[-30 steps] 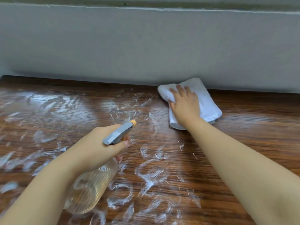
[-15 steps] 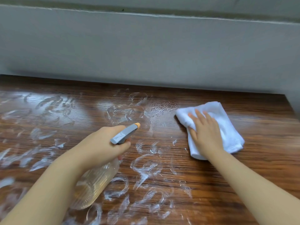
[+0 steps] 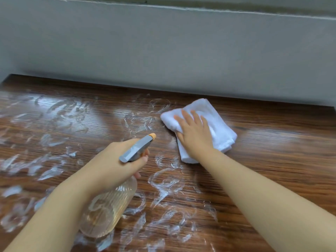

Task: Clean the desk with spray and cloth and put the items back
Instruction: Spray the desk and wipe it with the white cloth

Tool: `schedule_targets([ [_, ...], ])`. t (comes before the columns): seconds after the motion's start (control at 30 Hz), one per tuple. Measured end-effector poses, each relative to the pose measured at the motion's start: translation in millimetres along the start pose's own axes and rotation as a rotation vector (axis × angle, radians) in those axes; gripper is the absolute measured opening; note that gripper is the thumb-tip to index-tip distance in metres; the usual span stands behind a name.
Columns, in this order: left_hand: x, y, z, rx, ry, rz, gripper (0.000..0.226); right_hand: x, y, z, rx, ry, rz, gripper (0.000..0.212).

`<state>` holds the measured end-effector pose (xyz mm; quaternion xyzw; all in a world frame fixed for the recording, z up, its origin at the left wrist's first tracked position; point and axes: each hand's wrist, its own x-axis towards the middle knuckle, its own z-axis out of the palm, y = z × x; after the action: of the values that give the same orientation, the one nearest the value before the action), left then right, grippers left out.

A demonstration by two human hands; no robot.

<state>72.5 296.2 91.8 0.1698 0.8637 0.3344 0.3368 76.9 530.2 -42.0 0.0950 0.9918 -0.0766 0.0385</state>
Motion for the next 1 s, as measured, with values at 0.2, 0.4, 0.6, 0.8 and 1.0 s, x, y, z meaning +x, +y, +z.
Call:
schedule_targets([
  [0.2,6.7,-16.5,-24.5,0.052,-0.019,0.014,0.003,70.1,14.2,-5.3,-0.002,0.115,0.222,0.050],
  [0.4,3.9,-22.4,-41.4,0.078,-0.023,0.035,0.004,35.3,30.3,-6.9,0.016,0.116,0.277,0.049],
  [0.6,-1.1,-22.1,-46.0,0.027,-0.034,0.050,0.003,-82.9,24.5,4.5,0.040,0.092,0.166,0.053],
  [0.8,-0.5,-21.3,-46.5,0.031,-0.069,0.077,0.004,-123.0,-12.4,17.1,-0.010,0.058,0.060,0.050],
  [1.0,-3.4,-27.4,-46.0,0.090,-0.144,0.082,0.004,-51.5,-3.0,8.9,-0.013,0.027,0.107,0.054],
])
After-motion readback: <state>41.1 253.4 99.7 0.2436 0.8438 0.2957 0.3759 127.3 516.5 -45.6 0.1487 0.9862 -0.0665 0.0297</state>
